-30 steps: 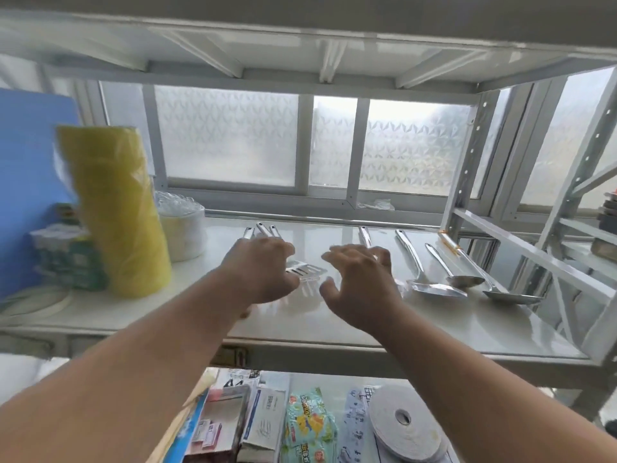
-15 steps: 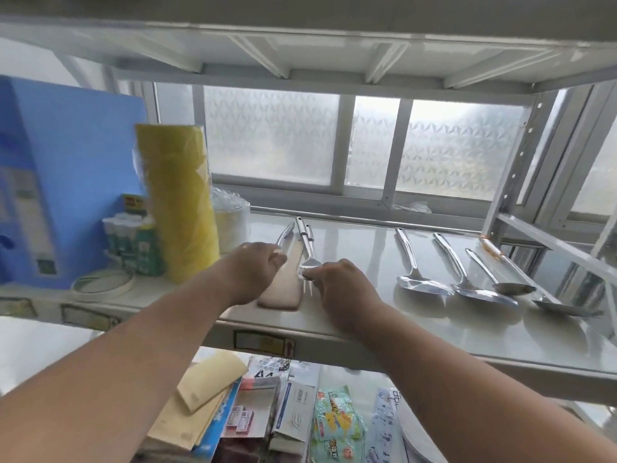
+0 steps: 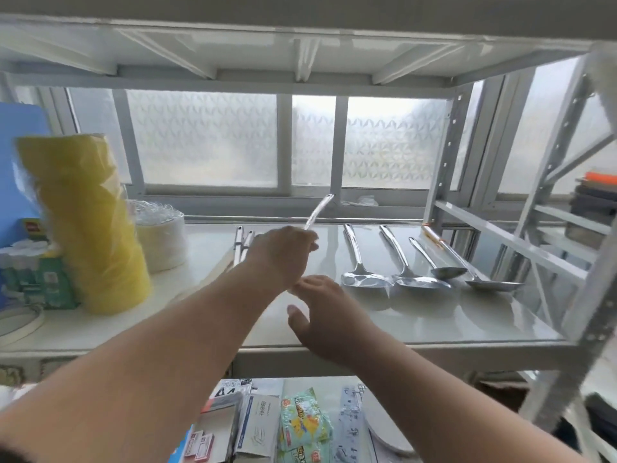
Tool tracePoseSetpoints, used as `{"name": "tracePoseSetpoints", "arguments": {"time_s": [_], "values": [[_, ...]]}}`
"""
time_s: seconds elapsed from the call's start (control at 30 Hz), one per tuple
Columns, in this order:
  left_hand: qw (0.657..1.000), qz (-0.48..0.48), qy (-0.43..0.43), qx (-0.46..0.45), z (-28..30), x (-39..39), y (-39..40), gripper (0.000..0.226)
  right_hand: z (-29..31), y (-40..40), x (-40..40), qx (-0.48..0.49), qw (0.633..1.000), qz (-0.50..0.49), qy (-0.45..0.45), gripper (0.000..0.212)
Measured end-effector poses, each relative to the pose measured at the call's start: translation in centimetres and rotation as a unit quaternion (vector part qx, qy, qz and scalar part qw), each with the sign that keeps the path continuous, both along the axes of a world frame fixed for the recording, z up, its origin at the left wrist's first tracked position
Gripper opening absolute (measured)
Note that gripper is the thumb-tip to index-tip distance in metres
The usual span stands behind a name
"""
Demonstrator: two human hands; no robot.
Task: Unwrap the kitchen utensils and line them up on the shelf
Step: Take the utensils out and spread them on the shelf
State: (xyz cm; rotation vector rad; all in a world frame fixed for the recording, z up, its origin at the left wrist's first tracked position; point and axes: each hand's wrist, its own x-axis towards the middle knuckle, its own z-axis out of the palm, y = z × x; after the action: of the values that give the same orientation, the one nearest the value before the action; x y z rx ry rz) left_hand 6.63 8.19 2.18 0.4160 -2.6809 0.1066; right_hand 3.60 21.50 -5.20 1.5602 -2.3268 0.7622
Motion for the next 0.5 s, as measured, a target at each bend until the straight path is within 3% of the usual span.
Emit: {"name": "tracePoseSetpoints", "arguments": {"time_s": [0.13, 0.23, 0.3, 0.5], "values": [[0.993, -0.004, -0.079, 0.093, -2.6, -3.9, 3.1, 0.025, -1.1, 3.2, -2.3, -0.075, 0.994, -0.074, 0.028, 0.028], [0.975, -0.016, -0.057, 0.212, -4.0, -5.6, 4.1, 0.037, -1.4, 3.7, -3.1, -0.131, 0.982, -0.134, -0.026, 0.021], [0.971, -0.025, -0.056, 0.231, -4.2, -6.1, 4.0, 0.041, -1.3, 3.8, -3.2, -0.154, 0.974, -0.158, -0.058, 0.021], [0.936, -0.114, -0.089, 0.322, -4.6, -5.8, 2.5, 0.057, -1.2, 4.0, -2.8, -0.145, 0.971, -0.173, -0.076, 0.023]]}}
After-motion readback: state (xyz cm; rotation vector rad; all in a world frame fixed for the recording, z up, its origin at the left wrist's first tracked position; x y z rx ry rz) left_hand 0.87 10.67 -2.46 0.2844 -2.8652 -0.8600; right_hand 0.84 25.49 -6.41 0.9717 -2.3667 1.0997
